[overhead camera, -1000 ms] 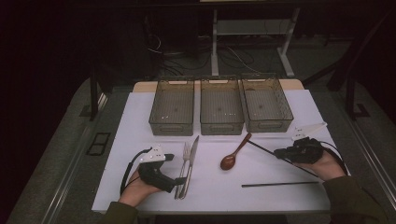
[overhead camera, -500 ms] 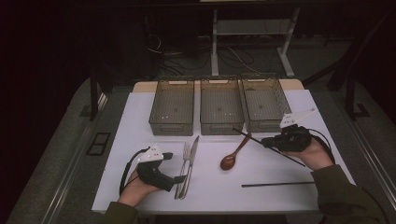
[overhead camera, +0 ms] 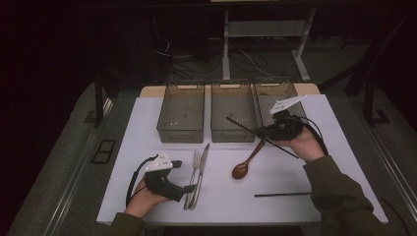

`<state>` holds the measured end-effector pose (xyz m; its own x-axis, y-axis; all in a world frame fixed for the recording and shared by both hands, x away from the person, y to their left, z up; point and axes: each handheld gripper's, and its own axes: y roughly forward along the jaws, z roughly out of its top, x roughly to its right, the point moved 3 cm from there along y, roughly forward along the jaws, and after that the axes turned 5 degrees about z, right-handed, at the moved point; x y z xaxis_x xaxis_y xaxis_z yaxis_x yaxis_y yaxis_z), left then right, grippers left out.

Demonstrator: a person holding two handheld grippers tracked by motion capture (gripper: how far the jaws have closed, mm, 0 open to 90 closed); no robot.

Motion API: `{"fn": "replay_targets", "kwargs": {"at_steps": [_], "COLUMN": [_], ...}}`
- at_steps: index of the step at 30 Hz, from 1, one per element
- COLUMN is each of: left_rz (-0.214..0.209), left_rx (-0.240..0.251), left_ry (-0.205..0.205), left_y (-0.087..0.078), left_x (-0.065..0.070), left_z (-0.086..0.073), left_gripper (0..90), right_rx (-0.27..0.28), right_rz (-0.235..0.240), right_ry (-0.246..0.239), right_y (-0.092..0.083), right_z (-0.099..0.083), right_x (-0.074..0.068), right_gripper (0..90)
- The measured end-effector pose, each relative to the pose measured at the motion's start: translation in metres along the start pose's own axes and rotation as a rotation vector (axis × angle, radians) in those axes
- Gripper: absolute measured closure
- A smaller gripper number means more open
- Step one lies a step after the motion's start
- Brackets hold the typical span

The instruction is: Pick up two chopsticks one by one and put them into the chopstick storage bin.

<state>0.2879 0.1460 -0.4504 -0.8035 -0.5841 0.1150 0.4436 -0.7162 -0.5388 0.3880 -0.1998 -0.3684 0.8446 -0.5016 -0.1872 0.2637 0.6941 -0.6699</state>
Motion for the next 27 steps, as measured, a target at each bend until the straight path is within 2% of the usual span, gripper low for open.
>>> {"fn": "replay_targets", "kwargs": {"at_steps": [4,13,17,27], "left_rz": [0.015,0.013,0.01,0.015], "left_rx": [0.007,0.005,-0.001,0.018], "left_ry": [-0.006,-0.011,-0.003,0.0], "left_y": [-0.001,-0.002,-0.002,-0.003], "left_x": [-0.001,-0.002,-0.002,-0.002], "left_z": [0.0,0.0,0.0,0.001], "left_gripper": [0.0,0.0,0.0,0.0], "right_rx": [-0.003,-0.006,-0.018,-0.065], "right_rz": [-0.003,-0.008,-0.015,-0.032], "right_ry": [0.014,0.036,0.048,0.077], "right_y": [0.013,0.045,0.058,0.1], "right_z": [0.019,0.059,0.075,0.11], "right_x": [0.0,0.003,0.004,0.004], "right_gripper": [84.8,84.8,84.8,84.8]}}
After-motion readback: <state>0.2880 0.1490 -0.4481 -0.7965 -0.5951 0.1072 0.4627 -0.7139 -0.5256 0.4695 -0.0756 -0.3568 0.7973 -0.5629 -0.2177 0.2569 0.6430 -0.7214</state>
